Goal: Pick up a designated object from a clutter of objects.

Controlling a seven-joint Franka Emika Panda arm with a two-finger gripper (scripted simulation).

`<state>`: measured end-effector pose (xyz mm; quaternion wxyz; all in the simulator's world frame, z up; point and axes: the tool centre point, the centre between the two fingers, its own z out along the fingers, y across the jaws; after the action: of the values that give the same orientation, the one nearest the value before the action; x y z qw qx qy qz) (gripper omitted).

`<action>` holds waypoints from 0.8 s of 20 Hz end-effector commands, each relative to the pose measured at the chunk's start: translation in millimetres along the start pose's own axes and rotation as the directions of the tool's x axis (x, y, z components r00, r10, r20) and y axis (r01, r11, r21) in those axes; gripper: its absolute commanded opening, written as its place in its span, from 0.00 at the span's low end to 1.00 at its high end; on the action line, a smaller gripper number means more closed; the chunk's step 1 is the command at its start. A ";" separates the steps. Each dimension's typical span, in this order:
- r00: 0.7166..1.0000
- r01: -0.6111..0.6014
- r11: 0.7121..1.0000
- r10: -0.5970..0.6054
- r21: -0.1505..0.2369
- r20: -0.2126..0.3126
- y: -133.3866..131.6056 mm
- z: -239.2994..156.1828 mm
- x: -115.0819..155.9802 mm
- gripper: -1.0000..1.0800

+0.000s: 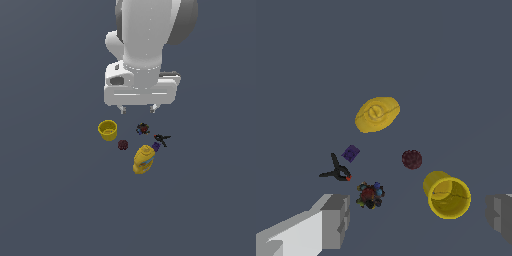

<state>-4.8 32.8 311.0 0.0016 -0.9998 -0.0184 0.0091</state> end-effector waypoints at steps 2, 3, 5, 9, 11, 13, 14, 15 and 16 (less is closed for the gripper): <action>1.000 0.000 1.000 0.000 -0.001 0.000 0.4 0.3 0.0 0.96; 1.000 -0.001 1.000 0.001 -0.002 0.001 1.5 0.9 0.0 0.96; 1.000 -0.002 1.000 0.002 -0.008 0.003 6.0 3.6 0.0 0.96; 1.000 -0.002 1.000 0.002 -0.024 0.011 18.9 9.3 -0.6 0.96; 1.000 0.001 1.000 -0.001 -0.027 0.012 21.6 9.3 -0.9 0.96; 1.000 0.002 1.000 -0.002 -0.026 0.012 21.6 8.8 -1.0 0.96; 1.000 0.001 1.000 -0.001 -0.026 0.012 21.0 9.0 -0.9 0.96; 1.000 0.000 1.000 0.001 -0.026 0.012 20.4 9.5 -0.7 0.96; 1.000 -0.003 1.000 0.003 -0.025 0.011 19.6 10.4 -0.5 0.96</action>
<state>-4.9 12.3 301.5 -0.0113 -0.9997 -0.0177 0.0146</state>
